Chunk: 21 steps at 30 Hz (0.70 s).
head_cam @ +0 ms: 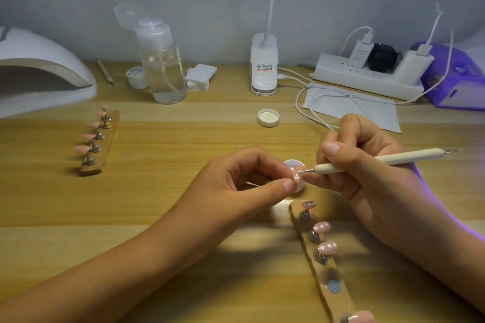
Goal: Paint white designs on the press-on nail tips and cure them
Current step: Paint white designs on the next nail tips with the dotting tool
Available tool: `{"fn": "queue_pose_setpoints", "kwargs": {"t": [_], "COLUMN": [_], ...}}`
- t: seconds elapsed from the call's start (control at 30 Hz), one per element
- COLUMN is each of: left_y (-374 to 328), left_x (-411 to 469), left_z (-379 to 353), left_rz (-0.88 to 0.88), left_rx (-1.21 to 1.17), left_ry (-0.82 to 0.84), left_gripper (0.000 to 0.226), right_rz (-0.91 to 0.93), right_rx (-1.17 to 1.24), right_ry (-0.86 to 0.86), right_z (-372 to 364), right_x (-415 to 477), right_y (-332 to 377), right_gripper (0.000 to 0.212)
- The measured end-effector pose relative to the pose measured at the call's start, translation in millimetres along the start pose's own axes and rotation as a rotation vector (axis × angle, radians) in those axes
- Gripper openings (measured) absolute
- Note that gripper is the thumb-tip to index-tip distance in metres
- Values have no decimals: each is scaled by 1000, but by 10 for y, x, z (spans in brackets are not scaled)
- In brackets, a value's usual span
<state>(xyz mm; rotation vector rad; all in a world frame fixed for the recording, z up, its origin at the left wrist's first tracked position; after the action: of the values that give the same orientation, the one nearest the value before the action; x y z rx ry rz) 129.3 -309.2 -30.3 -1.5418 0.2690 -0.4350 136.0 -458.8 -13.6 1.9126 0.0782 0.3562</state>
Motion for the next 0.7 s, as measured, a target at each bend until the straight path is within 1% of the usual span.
{"fn": "queue_pose_setpoints", "kwargs": {"t": [0.2,0.33,0.4,0.5,0.53,0.63,0.7], "left_y": [4,6,8,13,14,21,19], "left_x": [3,0,2,2,1,0,-1], "left_z": [1,1,3,5,6,18,34], "left_rz": [1,3,3,6,8,10,2], "left_rx": [9,4,5,3,2,0,-16], "left_ry": [0,4,1,-5,-7,-15,-31], "left_gripper": [4,4,4,4,4,5,6], "right_rz": [-1,3,44,103,119,167,181], "right_rx": [19,20,0,-70,-87,-149,-289], "right_ry": [8,3,-16,-66,-82,-126,-149], "right_z": [4,17,36,99,124,202,232], "right_x": [6,14,18,20,23,36,42], "right_y": [-1,-13,13,63,74,94,97], "right_gripper": [25,20,23,35,36,22,15]}}
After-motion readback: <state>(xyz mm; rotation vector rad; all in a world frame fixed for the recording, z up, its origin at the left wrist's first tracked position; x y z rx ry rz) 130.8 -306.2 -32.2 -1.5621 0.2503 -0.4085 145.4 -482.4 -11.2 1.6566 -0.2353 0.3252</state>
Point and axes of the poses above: each hand's wrist, its own x-axis towards the middle knuckle, its own z-axis out of the back of the hand, y = z × x, the point moved 6 cm from there along x, towards the middle knuckle, and after that the axes turned 2 degrees about x, right-handed, at the moved point
